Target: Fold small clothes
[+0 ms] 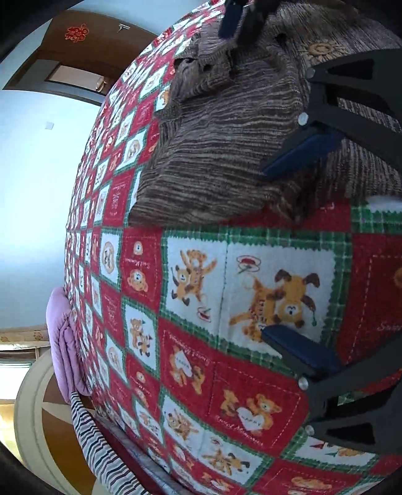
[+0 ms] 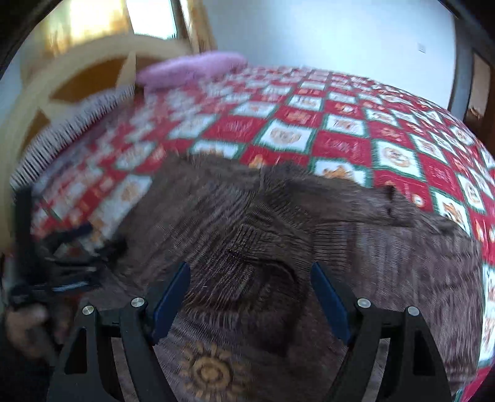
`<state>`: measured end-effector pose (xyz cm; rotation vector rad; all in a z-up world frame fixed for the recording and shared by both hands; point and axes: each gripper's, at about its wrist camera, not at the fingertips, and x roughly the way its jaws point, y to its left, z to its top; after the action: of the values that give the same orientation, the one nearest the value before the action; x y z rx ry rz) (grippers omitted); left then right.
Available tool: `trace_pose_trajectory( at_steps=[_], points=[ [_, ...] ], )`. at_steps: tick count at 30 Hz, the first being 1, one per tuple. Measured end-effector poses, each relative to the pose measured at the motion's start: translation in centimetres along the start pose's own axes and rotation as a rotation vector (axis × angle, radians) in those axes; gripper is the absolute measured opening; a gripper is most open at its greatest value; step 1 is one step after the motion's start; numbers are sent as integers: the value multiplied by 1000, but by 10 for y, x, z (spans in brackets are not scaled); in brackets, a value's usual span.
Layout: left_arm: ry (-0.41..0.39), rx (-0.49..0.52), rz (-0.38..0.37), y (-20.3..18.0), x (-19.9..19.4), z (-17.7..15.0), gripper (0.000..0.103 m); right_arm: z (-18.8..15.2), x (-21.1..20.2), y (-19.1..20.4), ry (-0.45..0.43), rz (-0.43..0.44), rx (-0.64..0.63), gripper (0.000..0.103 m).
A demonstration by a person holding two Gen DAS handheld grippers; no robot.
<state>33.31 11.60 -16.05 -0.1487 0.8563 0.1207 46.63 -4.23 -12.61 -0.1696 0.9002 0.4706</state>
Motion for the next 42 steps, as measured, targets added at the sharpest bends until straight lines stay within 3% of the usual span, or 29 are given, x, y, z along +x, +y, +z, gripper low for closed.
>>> trace_pose_trajectory(
  at_steps=[2, 4, 5, 10, 12, 15, 20, 24, 29, 31, 38, 42],
  points=[
    [1, 4, -1, -2, 1, 0, 101, 3, 16, 5, 42, -48, -21, 78],
    [3, 6, -4, -1, 2, 0, 103, 6, 20, -1, 42, -118, -25, 47],
    [4, 7, -6, -1, 2, 0, 103, 11, 19, -11, 37, -124, 3, 40],
    [2, 3, -13, -1, 2, 1, 103, 21, -2, -85, -37, -301, 218, 39],
    [-3, -4, -23, 1, 1, 1, 103, 17, -7, -105, -17, -266, 266, 39],
    [-10, -20, -45, 5, 0, 1, 103, 0, -22, -115, -11, -114, 329, 41],
    [-21, -52, -80, 11, -2, 1, 103, -28, -34, -89, 5, 164, 384, 44],
    [-21, -50, -78, 10, -1, 1, 103, -41, -25, -64, 60, 261, 397, 44],
    [-21, -50, -79, 10, -1, 1, 103, -46, -13, -45, 84, 247, 346, 43],
    [-21, -51, -81, 10, -1, 1, 103, -43, -12, -36, 82, 204, 283, 11],
    [-31, -67, -116, 14, -3, 1, 103, -29, -54, -34, -20, 131, 164, 5],
    [-31, -64, -126, 13, -4, 1, 103, -35, -57, -35, 1, 65, 99, 5]
  ],
)
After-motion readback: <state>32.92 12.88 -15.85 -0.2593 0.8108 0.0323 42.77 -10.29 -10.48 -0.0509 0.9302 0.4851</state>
